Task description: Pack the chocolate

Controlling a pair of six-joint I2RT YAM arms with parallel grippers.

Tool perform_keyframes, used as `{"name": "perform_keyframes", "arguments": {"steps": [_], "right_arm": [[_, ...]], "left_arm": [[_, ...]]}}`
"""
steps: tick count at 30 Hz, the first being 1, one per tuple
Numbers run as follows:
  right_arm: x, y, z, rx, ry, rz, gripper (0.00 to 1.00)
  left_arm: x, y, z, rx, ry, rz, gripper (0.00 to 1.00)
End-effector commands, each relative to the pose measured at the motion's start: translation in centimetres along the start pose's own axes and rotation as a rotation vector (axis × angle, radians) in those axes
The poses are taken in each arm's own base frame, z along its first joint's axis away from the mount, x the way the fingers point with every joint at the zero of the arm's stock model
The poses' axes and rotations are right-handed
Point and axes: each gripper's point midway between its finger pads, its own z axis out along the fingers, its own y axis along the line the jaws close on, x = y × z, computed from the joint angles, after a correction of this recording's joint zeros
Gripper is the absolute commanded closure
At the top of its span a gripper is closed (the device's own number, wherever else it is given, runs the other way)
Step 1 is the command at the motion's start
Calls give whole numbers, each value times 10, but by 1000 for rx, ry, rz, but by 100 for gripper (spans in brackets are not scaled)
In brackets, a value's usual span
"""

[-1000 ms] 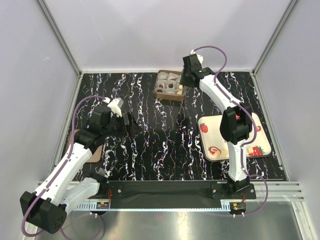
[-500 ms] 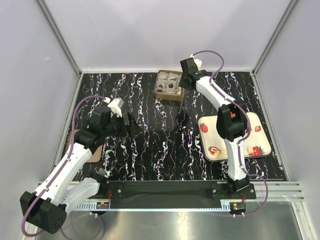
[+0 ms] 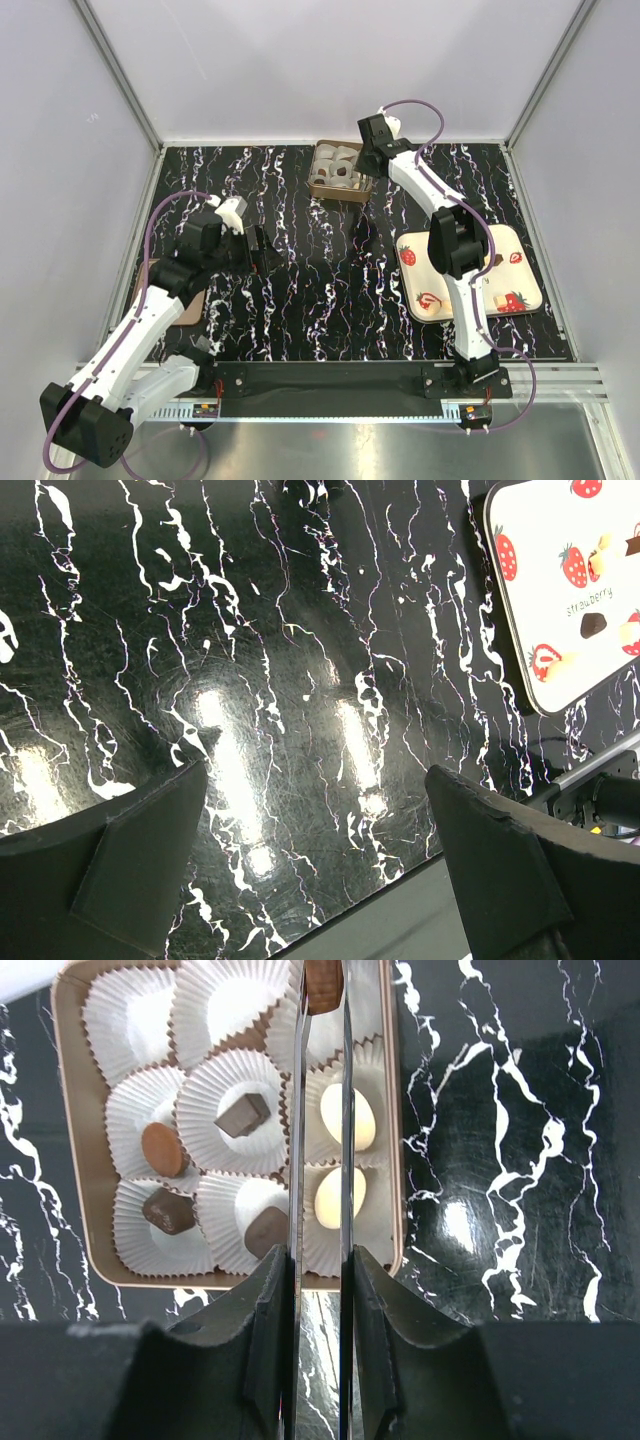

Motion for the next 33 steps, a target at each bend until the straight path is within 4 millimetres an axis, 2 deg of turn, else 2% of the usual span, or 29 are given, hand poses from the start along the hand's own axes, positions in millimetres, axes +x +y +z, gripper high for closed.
{"name": "perform_keyframes", "arguments": {"steps": [1,29,31,33], "right_arm": [[-23,15,-8,-20,-76,17,67],[-29,12,-14,-2,-80,-6,57],[-32,12,-19,3,-80,-21,57],[-43,15,-35,-13,-94,-43,58]], "left_arm": [[-10,-3,-4,6,-44,30,1],[-9,-1,-5,-1,-49,26,1],[-9,-1,-5,-4,-52,26,1],[-10,-1,-5,-3,-53,27,1]]}}
